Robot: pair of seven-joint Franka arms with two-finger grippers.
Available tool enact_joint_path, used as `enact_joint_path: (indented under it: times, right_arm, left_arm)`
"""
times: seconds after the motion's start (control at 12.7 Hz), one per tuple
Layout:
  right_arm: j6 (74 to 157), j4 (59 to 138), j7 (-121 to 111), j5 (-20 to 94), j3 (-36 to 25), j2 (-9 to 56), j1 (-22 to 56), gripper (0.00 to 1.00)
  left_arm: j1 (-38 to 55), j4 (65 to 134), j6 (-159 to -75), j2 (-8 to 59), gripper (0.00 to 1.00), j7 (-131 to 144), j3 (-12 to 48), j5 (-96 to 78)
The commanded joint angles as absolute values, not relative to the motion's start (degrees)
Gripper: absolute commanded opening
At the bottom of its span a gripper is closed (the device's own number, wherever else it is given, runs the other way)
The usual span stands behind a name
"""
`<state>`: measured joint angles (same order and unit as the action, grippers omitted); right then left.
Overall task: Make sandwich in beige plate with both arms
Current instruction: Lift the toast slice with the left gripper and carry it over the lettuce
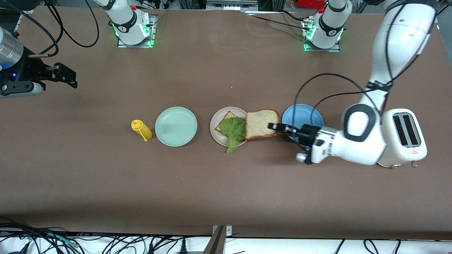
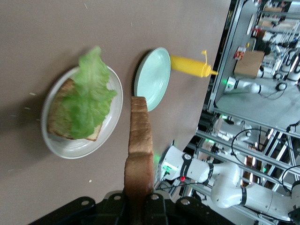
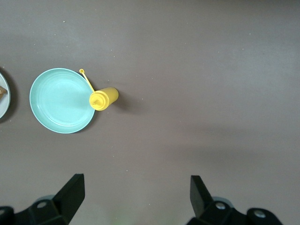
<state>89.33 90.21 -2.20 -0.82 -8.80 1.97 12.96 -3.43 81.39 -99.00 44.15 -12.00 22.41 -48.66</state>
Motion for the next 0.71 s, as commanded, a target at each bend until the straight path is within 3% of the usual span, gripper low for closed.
enact_joint_path:
  times: [0.0, 0.16, 0.63]
  right_arm:
    - [88.07, 88.51, -2.11, -1.76, -8.7, 2.9, 12.75, 1.0]
    - [87.63, 88.59, -2.2, -1.84, -8.79, 3.25, 12.66, 1.0]
    - [87.45, 88.51, -2.29, -2.2, -8.79, 3.87, 12.48, 1.0]
  left_arm:
    - [-1.42, 81.21, -99.48, 48.85, 0.0, -17.8, 22.06, -51.15]
    - [0.34, 86.28, -106.66, 49.74, 0.0, -25.36, 22.06, -57.36]
    - [2.99, 86.13, -113.38, 53.0, 0.0, -31.55, 21.62, -61.97]
